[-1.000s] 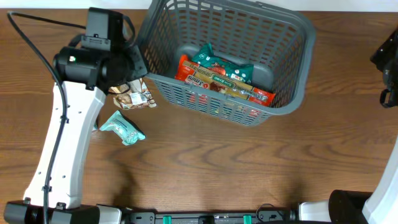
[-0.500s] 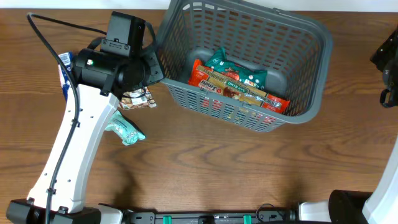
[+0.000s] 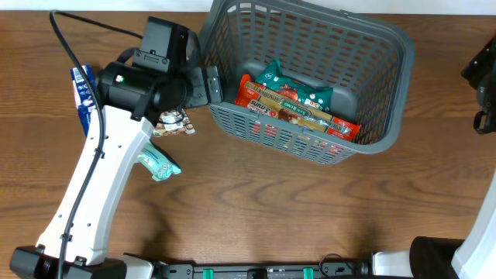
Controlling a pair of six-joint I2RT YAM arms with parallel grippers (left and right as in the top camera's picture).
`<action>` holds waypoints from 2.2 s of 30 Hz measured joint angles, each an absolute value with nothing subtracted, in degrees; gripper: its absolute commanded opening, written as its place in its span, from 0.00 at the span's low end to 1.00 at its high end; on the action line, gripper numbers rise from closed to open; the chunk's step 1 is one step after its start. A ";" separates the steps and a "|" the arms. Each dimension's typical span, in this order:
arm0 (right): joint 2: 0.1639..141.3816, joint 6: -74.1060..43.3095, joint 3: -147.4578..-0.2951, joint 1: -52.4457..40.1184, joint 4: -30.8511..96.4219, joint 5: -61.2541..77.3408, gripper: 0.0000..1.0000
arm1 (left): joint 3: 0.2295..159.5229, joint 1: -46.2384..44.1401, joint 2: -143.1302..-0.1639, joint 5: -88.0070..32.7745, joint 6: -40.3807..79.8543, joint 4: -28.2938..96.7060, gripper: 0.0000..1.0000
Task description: Pack container
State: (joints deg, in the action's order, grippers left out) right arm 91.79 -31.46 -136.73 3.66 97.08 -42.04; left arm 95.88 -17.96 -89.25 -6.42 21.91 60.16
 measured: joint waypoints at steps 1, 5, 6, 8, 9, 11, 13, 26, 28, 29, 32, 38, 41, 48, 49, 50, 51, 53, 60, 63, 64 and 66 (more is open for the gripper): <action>91.79 -31.46 -136.73 3.66 97.10 -42.04 0.99 | 95.88 -17.65 -89.14 -6.42 21.32 59.42 0.99; 91.79 -31.46 -136.73 3.66 97.10 -42.04 0.99 | 95.68 -14.70 -87.31 -6.42 19.57 57.32 0.99; 91.79 -31.46 -136.73 3.66 97.08 -42.04 0.99 | 95.66 -13.61 -86.41 -6.39 19.33 57.06 0.99; 91.79 -31.46 -136.73 3.66 97.10 -42.04 0.99 | 95.64 -10.26 -83.72 -6.39 19.09 56.80 0.99; 91.79 -31.48 -136.73 3.66 97.10 -42.04 0.99 | 95.64 -9.02 -82.76 -6.39 19.03 56.80 0.99; 91.79 -31.46 -136.73 3.66 97.08 -42.04 0.99 | 95.64 -5.13 -80.20 -6.13 19.00 57.28 0.99; 91.79 -31.46 -136.73 3.66 97.06 -42.04 0.99 | 95.66 -1.48 -78.50 -5.54 18.98 59.20 0.99; 91.79 -31.48 -136.73 3.66 97.08 -42.04 0.99 | 93.08 8.10 -84.64 0.23 19.49 74.02 0.99; 91.79 -31.46 -136.73 3.66 97.08 -42.04 0.99 | 91.18 8.10 -86.48 0.08 19.97 74.19 0.99; 91.79 -31.46 -136.73 3.66 97.08 -42.04 0.99 | 90.11 8.10 -87.24 -0.10 20.36 74.26 0.99; 91.79 -31.48 -136.73 3.66 97.08 -42.04 0.99 | 85.71 8.10 -88.95 -1.10 21.69 73.58 0.99; 91.79 -31.46 -136.73 3.66 97.08 -42.06 0.99 | 77.52 8.10 -89.21 -2.09 23.94 69.67 0.99; 91.79 -31.46 -136.73 3.66 97.08 -42.04 0.99 | 74.46 8.08 -89.21 -2.74 24.38 68.05 0.99; 91.79 -31.46 -136.73 3.66 97.08 -42.04 0.99 | 69.76 4.62 -89.19 -3.11 25.10 62.08 0.99; 91.79 -31.46 -136.73 3.66 97.08 -42.04 0.99 | 69.32 3.51 -89.19 -3.29 25.32 61.19 0.99; 91.79 -31.48 -136.73 3.66 97.08 -42.04 0.99 | 68.93 2.46 -89.21 -3.27 25.52 60.16 0.99; 91.79 -31.48 -136.73 3.66 97.08 -42.04 0.99 | 68.62 1.50 -89.21 -3.36 25.67 59.51 0.99; 91.79 -31.46 -136.73 3.66 97.10 -42.04 0.99 | 67.85 -0.78 -89.19 -3.53 26.30 58.02 0.99; 91.79 -31.48 -136.73 3.66 97.08 -42.04 0.99 | 64.86 -5.37 -89.19 -2.04 30.39 55.66 0.99; 91.79 -31.46 -136.73 3.66 97.06 -42.04 0.99 | 62.81 -5.41 -89.19 -1.10 32.18 55.07 0.99; 91.79 -31.46 -136.73 3.66 97.10 -42.04 0.99 | 62.02 -5.41 -89.19 -0.99 32.84 54.81 0.99; 91.79 -31.46 -136.73 3.66 97.08 -42.04 0.99 | 60.36 -5.41 -89.19 -0.86 33.93 54.24 0.99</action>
State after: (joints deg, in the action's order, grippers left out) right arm 91.79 -31.46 -136.73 3.66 97.08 -42.04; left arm 60.36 -5.41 -89.19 -0.86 33.93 54.24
